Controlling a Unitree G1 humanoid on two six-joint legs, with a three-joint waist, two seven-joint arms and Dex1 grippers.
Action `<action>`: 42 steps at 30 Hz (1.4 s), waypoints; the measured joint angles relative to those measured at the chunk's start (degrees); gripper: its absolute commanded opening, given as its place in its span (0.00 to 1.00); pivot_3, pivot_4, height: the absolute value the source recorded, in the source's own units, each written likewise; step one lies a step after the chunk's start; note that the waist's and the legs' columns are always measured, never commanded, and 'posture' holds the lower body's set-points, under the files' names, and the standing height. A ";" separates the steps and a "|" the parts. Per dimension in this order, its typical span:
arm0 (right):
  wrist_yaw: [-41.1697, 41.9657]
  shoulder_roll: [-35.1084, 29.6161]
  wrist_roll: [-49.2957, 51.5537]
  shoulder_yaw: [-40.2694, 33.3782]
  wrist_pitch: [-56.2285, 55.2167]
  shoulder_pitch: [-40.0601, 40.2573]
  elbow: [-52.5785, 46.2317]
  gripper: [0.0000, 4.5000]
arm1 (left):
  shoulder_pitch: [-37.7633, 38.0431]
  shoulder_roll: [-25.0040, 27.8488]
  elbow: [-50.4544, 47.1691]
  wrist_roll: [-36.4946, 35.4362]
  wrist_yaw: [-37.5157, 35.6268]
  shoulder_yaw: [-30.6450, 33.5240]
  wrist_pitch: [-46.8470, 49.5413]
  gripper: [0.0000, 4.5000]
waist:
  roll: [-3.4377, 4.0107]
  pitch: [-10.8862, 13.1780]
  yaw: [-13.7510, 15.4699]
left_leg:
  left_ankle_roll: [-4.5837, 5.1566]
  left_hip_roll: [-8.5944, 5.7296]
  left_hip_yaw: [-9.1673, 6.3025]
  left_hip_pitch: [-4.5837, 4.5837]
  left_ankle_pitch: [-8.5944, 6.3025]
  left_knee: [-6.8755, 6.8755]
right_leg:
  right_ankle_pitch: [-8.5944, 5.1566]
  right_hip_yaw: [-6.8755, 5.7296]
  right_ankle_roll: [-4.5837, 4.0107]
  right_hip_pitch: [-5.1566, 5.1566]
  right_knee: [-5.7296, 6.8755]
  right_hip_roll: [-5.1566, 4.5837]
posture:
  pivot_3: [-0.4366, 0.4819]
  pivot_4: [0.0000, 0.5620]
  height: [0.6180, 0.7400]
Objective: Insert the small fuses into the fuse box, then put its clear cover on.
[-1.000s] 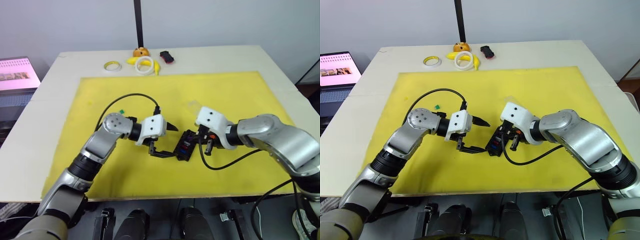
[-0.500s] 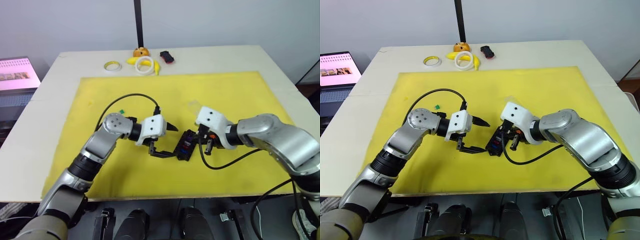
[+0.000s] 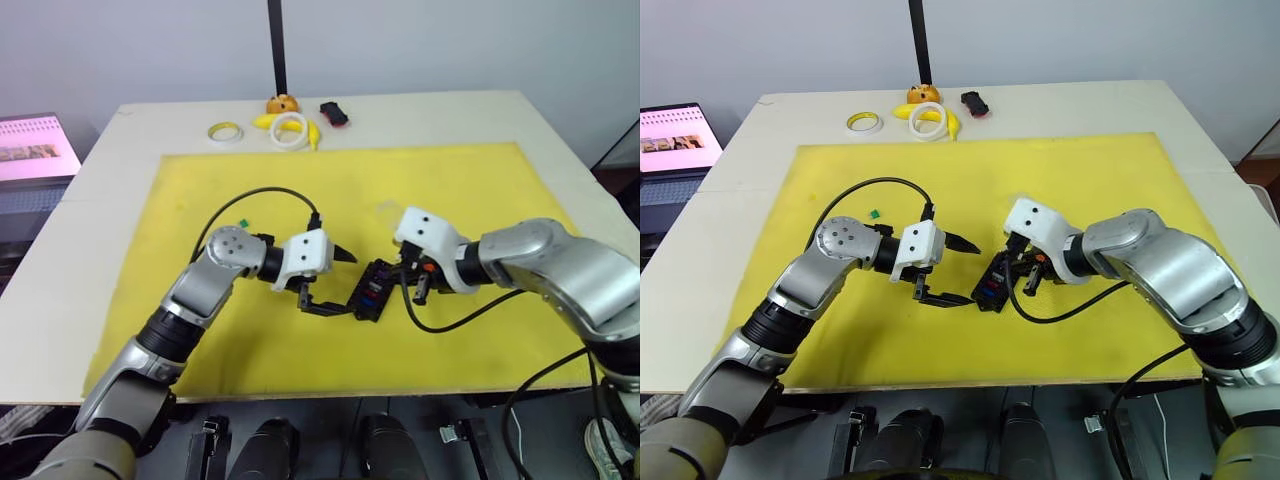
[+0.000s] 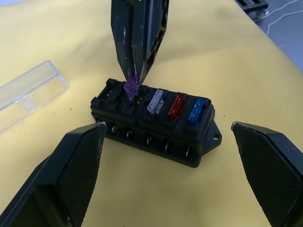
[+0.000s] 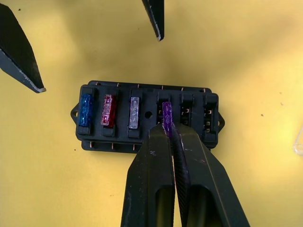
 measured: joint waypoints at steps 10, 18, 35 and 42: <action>0.00 0.00 -0.07 0.72 -0.14 -0.18 1.01 0.00 | 0.01 -0.59 -0.01 0.00 0.18 -0.07 0.08 0.99 | 0.00 0.00 0.01 | 0.00 0.00 0.00 0.00 0.00 0.00 | 0.00 0.00 0.00 0.00 0.00 0.00 | 0.48 0.27 1.00; -0.09 0.14 -0.59 1.28 -1.27 -0.16 1.51 0.00 | 0.02 -0.59 -0.01 0.01 0.34 -0.08 0.10 0.99 | 0.00 0.00 -0.01 | 0.00 0.00 0.00 0.00 0.00 0.00 | 0.00 0.00 0.00 0.00 0.00 0.00 | 0.48 0.27 1.00; 0.18 0.41 -1.12 3.06 -1.20 -1.81 2.53 0.00 | 0.41 -0.54 -0.51 0.26 0.75 -0.20 0.11 0.99 | 0.00 -0.01 -0.04 | 0.00 0.00 0.01 0.01 0.00 0.02 | 0.00 0.00 0.00 0.00 0.01 0.00 | 0.48 0.27 1.00; 0.41 0.21 -1.14 3.46 -1.10 -2.17 2.51 0.00 | 0.42 -0.76 -0.50 0.51 1.26 -0.22 0.11 0.99 | 0.00 -0.01 -0.04 | 0.00 0.01 0.01 0.01 0.00 0.02 | 0.00 0.00 0.00 0.00 0.01 0.00 | 0.48 0.27 1.00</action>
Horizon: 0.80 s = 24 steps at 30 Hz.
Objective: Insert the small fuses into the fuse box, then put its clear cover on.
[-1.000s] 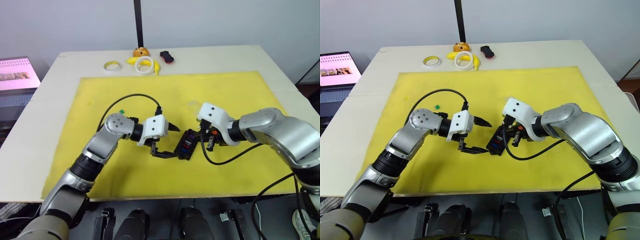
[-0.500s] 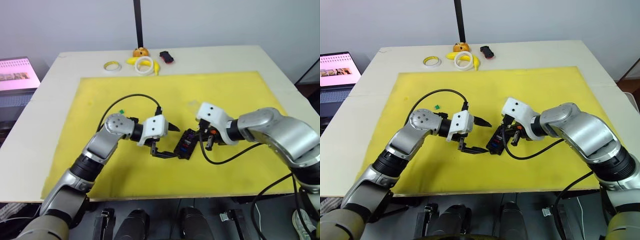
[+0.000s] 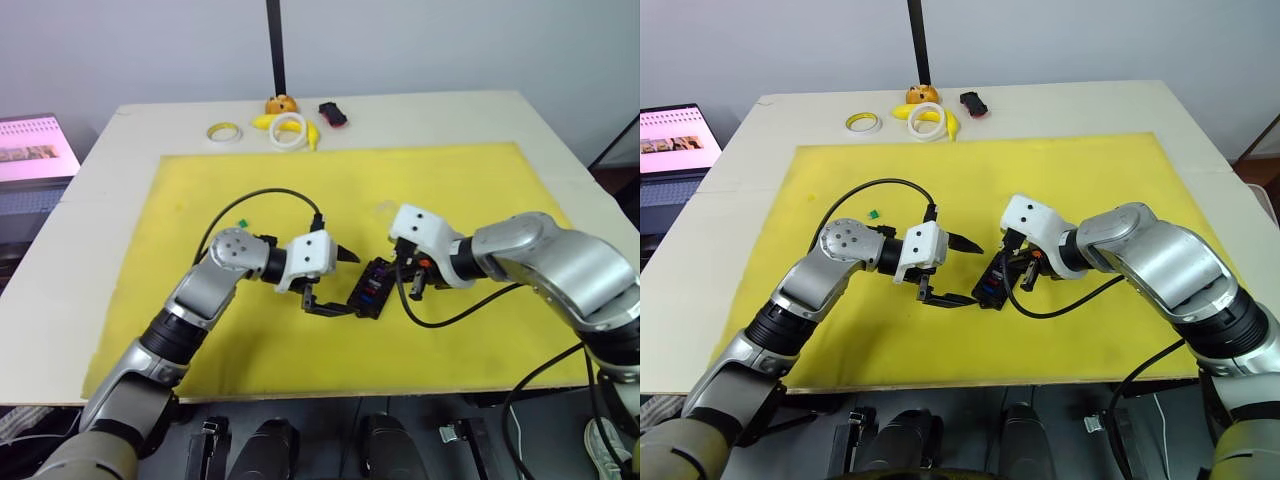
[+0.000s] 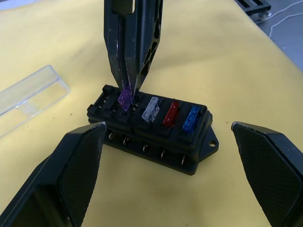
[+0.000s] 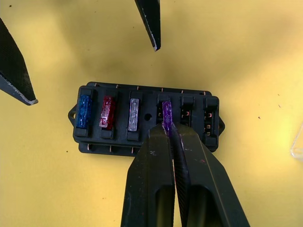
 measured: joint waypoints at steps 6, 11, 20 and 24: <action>0.06 -0.04 0.01 0.01 0.68 -0.15 -0.14 0.00 | 0.00 -0.15 0.00 0.13 0.03 0.00 0.00 0.99 | 0.00 0.00 0.02 | 0.00 0.00 0.00 0.00 0.00 0.00 | 0.00 0.00 0.00 0.00 0.00 0.00 | 0.48 0.27 1.00; -0.14 -0.04 -0.08 0.14 0.96 -0.15 -0.50 0.00 | 0.00 -0.26 0.01 0.24 0.03 0.00 -0.01 0.99 | 0.00 0.00 0.02 | 0.00 0.00 0.00 0.00 0.00 0.00 | 0.00 0.00 0.00 0.00 0.00 0.00 | 0.48 0.27 1.00; -0.29 -0.04 -0.13 0.17 1.09 -0.15 -0.76 0.00 | 0.00 -0.31 0.02 0.27 0.02 0.00 -0.01 0.99 | 0.00 0.00 0.02 | 0.00 0.00 0.00 0.00 0.00 0.00 | 0.00 0.00 0.00 0.00 0.00 0.00 | 0.48 0.27 1.00; -0.51 -0.02 0.06 -0.25 1.22 0.12 -1.27 0.15 | -0.01 -0.31 0.06 0.29 0.01 0.00 -0.02 1.00 | 0.00 0.00 0.05 | 0.00 0.00 0.00 0.00 0.00 0.00 | 0.00 0.00 0.00 0.00 0.00 0.00 | 0.48 0.27 1.00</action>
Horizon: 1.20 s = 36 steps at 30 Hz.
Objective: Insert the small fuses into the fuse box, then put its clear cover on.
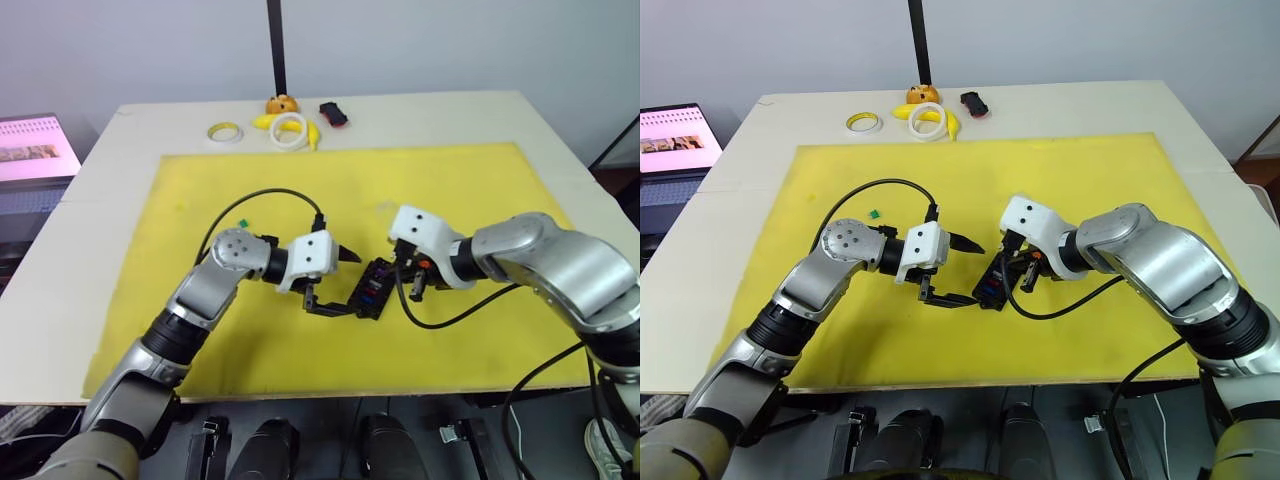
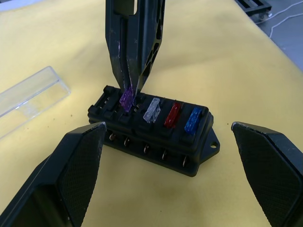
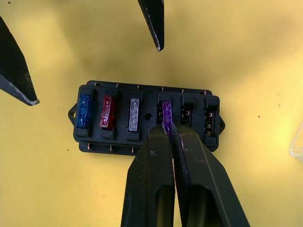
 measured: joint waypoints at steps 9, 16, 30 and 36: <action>-0.60 -0.03 1.60 -5.92 1.12 2.18 -2.99 0.72 | -0.12 0.02 1.24 0.33 -0.08 0.01 -0.23 1.00 | 0.00 0.00 0.05 | 0.00 0.00 0.00 -0.02 0.00 -0.01 | 0.00 0.00 0.00 -0.01 0.00 0.00 | 0.48 0.27 1.00; -1.26 1.84 3.07 -16.74 -6.47 13.05 -5.47 0.72 | -0.32 0.01 1.41 0.22 -0.29 0.12 -0.32 1.00 | -0.01 0.00 0.08 | 0.00 -0.01 0.00 -0.02 0.00 -0.01 | 0.00 -0.01 0.00 -0.01 0.00 0.00 | 0.48 0.27 1.00; -2.80 7.39 0.64 -18.42 -22.93 23.69 -0.65 0.43 | -0.66 0.20 1.64 -0.15 -1.60 0.34 -0.18 1.00 | 0.01 -0.01 -0.04 | 0.00 -0.02 0.01 0.01 0.00 0.00 | 0.00 -0.01 0.01 0.00 0.02 0.00 | 0.48 0.27 1.00; -3.07 7.48 -0.13 -18.09 -24.94 24.62 1.20 0.43 | -0.65 0.24 1.64 -0.16 -1.68 0.34 -0.05 1.00 | 0.01 -0.01 -0.05 | 0.00 -0.02 0.01 0.01 0.00 0.00 | 0.00 -0.01 0.01 0.00 0.02 0.01 | 0.48 0.27 1.00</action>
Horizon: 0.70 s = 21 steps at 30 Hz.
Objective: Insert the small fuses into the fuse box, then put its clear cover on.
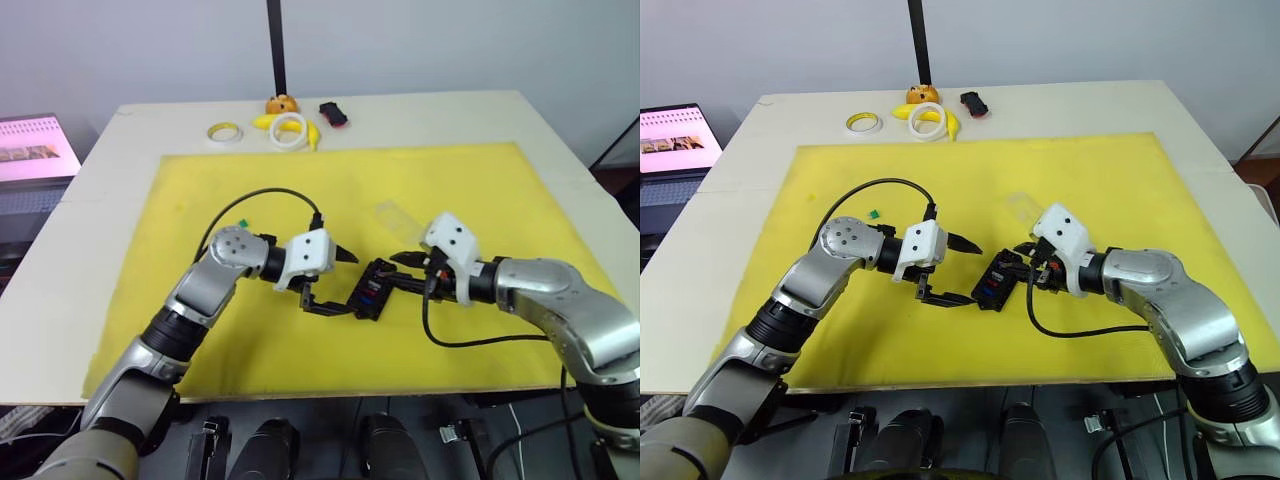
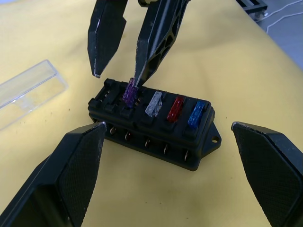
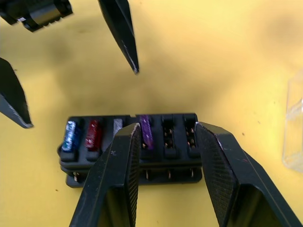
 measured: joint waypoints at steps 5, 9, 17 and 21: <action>-0.31 0.01 0.07 0.08 -0.06 0.20 0.00 0.43 | 0.01 0.00 0.00 0.00 0.02 0.00 0.02 1.00 | 0.00 0.00 0.00 | 0.00 0.00 0.00 0.00 0.00 0.00 | 0.00 0.00 0.00 0.00 0.00 0.00 | 0.48 0.27 1.00; -0.34 0.01 0.07 0.94 -0.05 0.47 -0.02 0.43 | 0.01 0.01 0.00 0.00 0.06 0.00 0.02 1.00 | 0.00 0.00 0.00 | 0.00 0.00 0.00 0.00 0.00 0.00 | 0.00 0.00 0.00 0.00 0.00 0.00 | 0.48 0.27 1.00; -0.34 0.03 0.21 1.41 -0.03 0.62 -0.02 0.23 | 0.01 0.01 0.00 0.02 0.27 0.00 0.00 1.00 | 0.00 0.00 0.00 | 0.00 0.00 0.00 0.00 0.00 0.00 | 0.00 0.00 0.00 0.00 0.00 0.00 | 0.48 0.27 1.00; -0.33 0.46 0.51 1.48 0.02 0.57 -0.37 0.01 | 0.02 0.04 0.00 0.04 0.31 -0.01 -0.06 1.00 | 0.00 0.00 -0.01 | 0.00 0.00 0.00 0.00 0.00 0.00 | 0.00 0.00 0.00 0.00 0.00 0.00 | 0.48 0.27 1.00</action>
